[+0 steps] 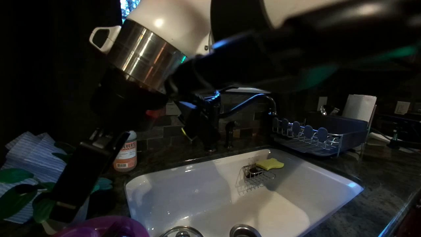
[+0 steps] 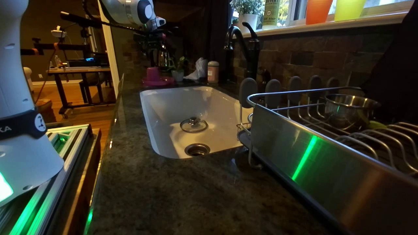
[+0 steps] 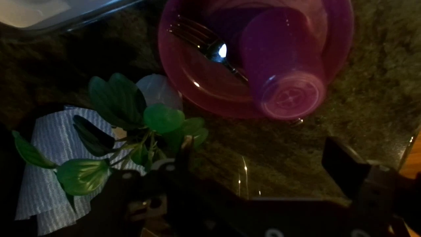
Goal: Put the purple cup inside the drying rack
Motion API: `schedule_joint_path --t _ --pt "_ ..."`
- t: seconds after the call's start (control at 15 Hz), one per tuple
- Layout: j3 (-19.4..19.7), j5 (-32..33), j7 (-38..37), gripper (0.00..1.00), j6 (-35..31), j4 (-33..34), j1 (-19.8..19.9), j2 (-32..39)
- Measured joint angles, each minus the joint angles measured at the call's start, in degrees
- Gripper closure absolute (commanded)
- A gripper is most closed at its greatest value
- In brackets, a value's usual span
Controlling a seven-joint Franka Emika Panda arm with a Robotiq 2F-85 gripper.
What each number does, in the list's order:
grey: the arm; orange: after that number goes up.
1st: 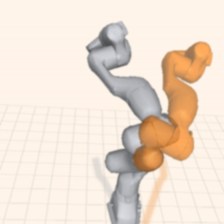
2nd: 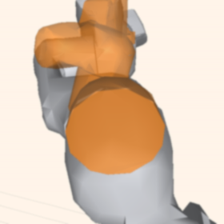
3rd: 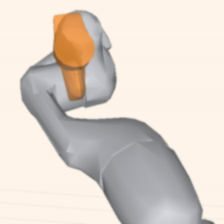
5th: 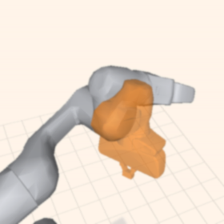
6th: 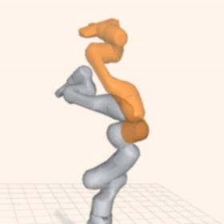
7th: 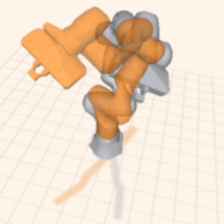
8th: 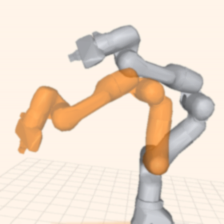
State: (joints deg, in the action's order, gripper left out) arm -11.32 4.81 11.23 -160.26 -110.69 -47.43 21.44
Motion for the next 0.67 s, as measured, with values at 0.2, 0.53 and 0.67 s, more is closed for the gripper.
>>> schedule_joint_path --t 0.2,0.53,0.67 --pt "-1.1 0.3 0.0 0.0 0.0 0.0 1.4 0.0" --pt "1.7 3.2 -8.3 0.0 0.2 0.4 -0.2 -0.1" --pt "5.7 4.7 -16.2 0.0 1.4 1.1 -4.1 -0.1"
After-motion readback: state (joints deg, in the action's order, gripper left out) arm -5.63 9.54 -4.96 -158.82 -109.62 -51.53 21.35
